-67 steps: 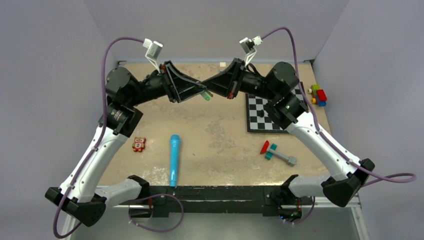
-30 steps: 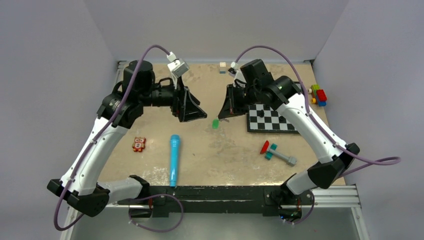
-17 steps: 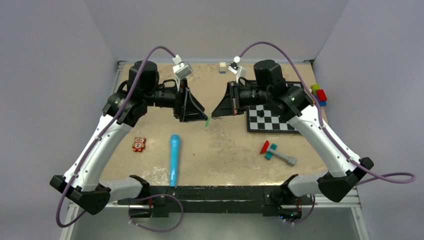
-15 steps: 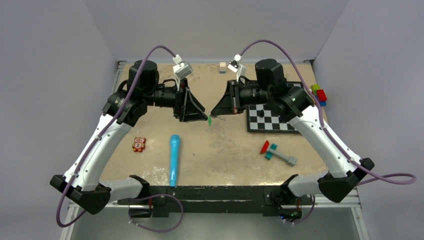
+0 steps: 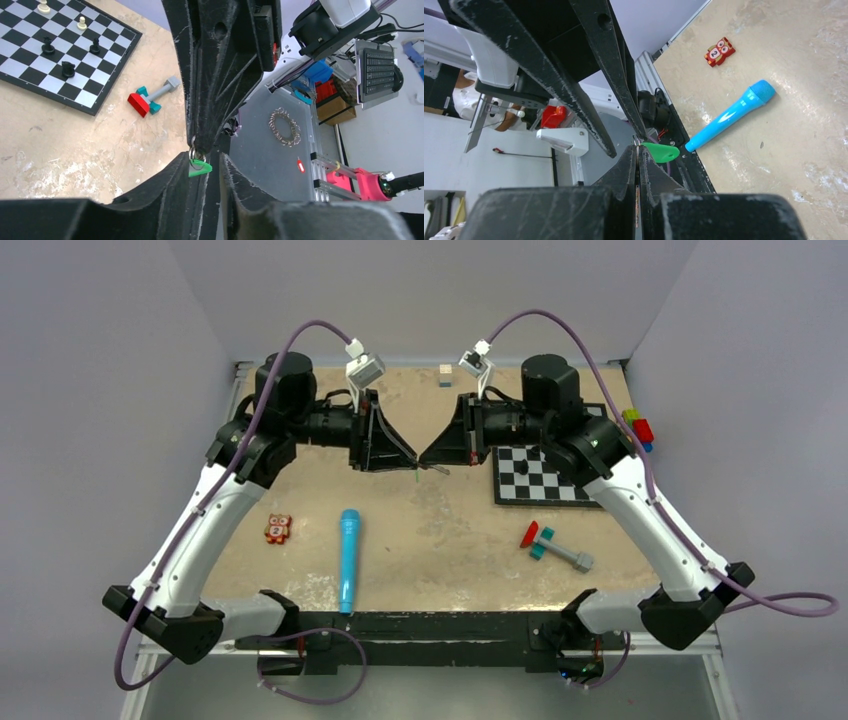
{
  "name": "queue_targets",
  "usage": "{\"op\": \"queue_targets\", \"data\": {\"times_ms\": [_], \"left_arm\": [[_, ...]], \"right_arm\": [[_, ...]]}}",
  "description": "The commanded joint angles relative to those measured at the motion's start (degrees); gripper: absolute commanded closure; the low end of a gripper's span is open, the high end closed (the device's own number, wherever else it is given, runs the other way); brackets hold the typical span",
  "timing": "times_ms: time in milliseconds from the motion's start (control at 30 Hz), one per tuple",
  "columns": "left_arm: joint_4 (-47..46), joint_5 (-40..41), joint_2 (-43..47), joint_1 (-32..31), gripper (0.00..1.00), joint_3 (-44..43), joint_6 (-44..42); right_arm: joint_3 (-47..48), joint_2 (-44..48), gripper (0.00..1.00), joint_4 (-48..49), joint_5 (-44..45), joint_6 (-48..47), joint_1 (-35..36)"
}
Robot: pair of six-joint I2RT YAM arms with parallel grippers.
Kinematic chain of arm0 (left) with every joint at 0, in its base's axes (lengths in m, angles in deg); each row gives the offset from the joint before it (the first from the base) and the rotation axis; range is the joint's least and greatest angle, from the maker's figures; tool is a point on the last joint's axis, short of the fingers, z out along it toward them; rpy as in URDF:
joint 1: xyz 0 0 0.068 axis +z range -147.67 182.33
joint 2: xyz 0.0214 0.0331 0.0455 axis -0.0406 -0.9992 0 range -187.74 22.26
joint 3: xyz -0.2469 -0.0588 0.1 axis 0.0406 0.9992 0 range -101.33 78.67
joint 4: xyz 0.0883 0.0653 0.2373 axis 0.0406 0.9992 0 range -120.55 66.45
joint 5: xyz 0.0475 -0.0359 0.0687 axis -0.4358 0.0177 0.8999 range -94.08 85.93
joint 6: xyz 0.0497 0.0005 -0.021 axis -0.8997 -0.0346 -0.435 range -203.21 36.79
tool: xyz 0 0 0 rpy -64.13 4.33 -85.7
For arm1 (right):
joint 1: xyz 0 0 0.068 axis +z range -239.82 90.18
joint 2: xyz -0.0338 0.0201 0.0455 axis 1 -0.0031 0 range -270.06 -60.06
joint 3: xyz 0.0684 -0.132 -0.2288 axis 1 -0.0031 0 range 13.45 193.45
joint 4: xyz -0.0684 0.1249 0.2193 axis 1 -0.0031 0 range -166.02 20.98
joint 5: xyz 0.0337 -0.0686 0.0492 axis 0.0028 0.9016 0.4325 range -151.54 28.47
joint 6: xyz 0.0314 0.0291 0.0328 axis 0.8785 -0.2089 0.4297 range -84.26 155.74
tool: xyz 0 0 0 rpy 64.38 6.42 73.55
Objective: Remove the keys from the keyring
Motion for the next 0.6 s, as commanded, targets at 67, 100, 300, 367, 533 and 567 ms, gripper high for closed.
{"op": "queue_targets", "data": {"times_ms": [67, 100, 300, 367, 533, 567], "left_arm": [[-2.41, -1.92, -0.35, 0.15, 0.8, -2.99, 1.18], [-2.16, -1.76, -0.28, 0.13, 0.84, -3.15, 1.1], [-1.91, -1.16, 0.37, 0.13, 1.0, -3.27, 1.48], [-2.07, -1.19, 0.55, 0.12, 1.0, -3.16, 1.69], [-5.21, -0.11, 1.8, 0.13, 1.0, -1.48, 5.23], [-6.5, 0.2, 2.21, 0.12, 1.0, -0.95, 6.41]], "right_arm": [[-0.58, 2.6, 1.0, 4.82, -1.55, -1.59, -0.12], [-0.83, 2.78, 1.0, 5.15, -1.57, -1.59, -0.09], [-2.62, 3.71, 1.0, 7.63, -2.48, -0.83, -0.05], [-3.2, 4.23, 1.0, 8.98, -2.41, -0.32, -0.05], [-5.45, 5.87, 1.0, 14.31, -1.02, 2.35, 0.0], [-5.94, 6.16, 1.0, 15.32, -0.62, 2.79, -0.04]]}}
